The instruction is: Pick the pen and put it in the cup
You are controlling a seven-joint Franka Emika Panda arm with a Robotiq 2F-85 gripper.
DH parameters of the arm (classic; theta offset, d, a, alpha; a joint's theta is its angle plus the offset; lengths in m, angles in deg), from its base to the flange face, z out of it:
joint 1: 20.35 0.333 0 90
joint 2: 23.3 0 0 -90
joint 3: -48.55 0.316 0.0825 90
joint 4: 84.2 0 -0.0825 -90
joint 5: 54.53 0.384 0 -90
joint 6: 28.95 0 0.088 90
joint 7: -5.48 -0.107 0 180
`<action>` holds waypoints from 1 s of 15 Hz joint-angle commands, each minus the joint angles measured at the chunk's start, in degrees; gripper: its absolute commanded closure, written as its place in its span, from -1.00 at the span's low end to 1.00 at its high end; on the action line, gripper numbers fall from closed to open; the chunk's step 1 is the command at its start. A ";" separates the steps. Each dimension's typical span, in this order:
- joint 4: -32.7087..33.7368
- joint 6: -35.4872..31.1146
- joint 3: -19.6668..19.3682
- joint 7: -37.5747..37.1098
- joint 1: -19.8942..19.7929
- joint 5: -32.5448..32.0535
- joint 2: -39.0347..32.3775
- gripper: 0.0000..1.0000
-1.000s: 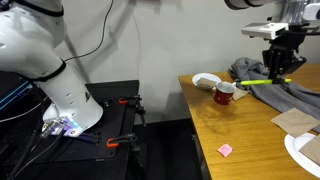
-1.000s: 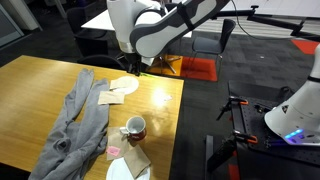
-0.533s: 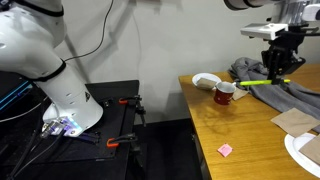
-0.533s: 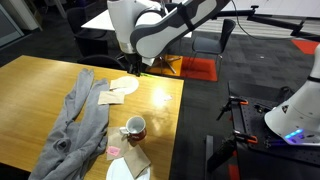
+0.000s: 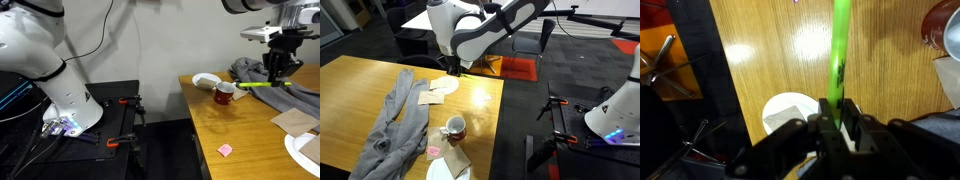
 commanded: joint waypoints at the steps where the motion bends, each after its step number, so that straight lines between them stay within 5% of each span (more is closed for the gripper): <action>1: 0.17 0.20 0.27 -0.07 -0.23 -0.18 0.00 0.63; 2: 0.19 0.20 0.25 -0.07 -0.21 -0.19 0.00 0.91; 9: 0.95 -15.85 7.99 18.74 -5.28 4.96 -3.49 0.91; 15: 1.18 -20.98 20.29 41.50 -13.83 15.00 -5.69 0.91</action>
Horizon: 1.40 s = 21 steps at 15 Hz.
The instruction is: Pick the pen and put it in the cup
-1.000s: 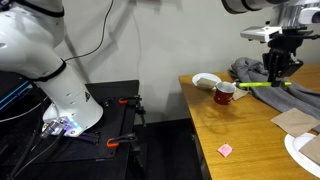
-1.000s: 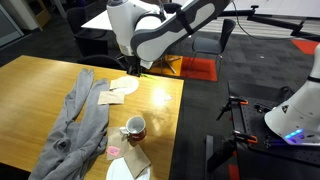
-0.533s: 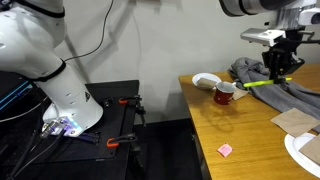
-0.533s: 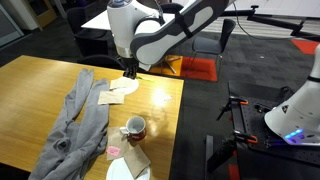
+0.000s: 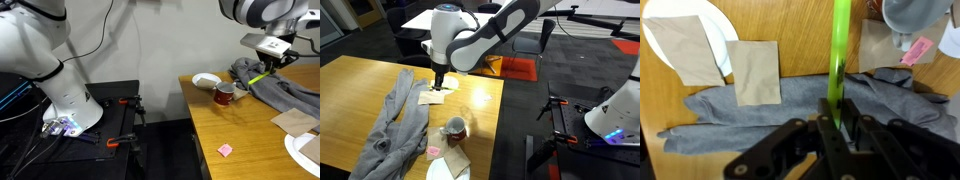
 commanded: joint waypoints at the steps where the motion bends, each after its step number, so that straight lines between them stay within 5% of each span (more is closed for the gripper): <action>1: 0.89 -0.33 8.13 14.55 -6.26 5.71 -1.04 0.91; 8: -0.14 6.76 15.93 38.66 -12.62 12.72 -0.29 0.91; 21: 2.48 22.57 17.86 80.30 -15.23 31.25 -0.34 0.91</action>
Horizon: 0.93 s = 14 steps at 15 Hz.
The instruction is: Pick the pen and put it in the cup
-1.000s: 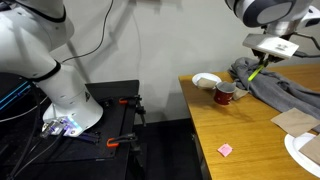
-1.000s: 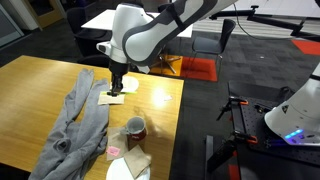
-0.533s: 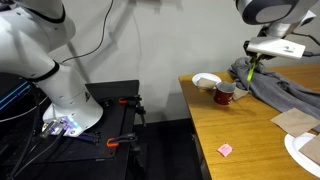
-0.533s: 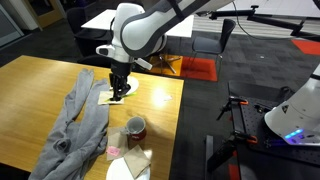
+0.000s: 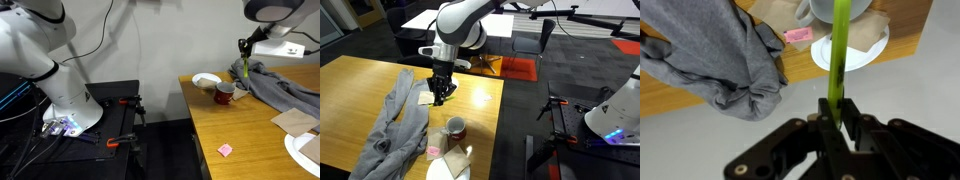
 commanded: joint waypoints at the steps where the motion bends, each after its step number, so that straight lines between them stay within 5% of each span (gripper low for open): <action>1: 1.55 6.76 0.20 9.85 -0.87 5.80 0.65 0.91; 14: 7.55 28.57 -7.31 34.95 2.38 18.78 -3.88 0.91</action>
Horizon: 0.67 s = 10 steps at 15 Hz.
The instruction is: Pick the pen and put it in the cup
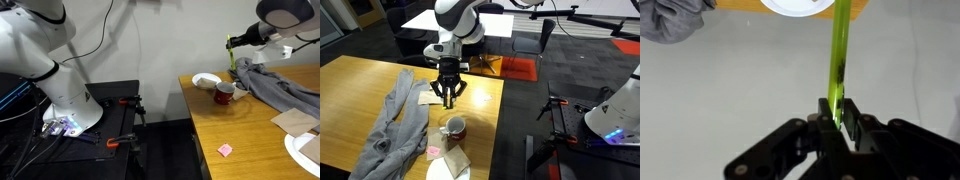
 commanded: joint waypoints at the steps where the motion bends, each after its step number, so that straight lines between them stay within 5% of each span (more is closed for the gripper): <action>1: 3.59 4.92 -2.77 5.99 1.80 3.59 -3.25 0.91; 8: 7.61 7.63 -5.58 10.43 3.76 6.65 -8.79 0.91; 9: 5.04 6.32 -6.31 10.05 4.09 6.55 -7.11 0.63; 10: 5.52 6.29 -6.46 10.08 4.25 6.69 -7.73 0.63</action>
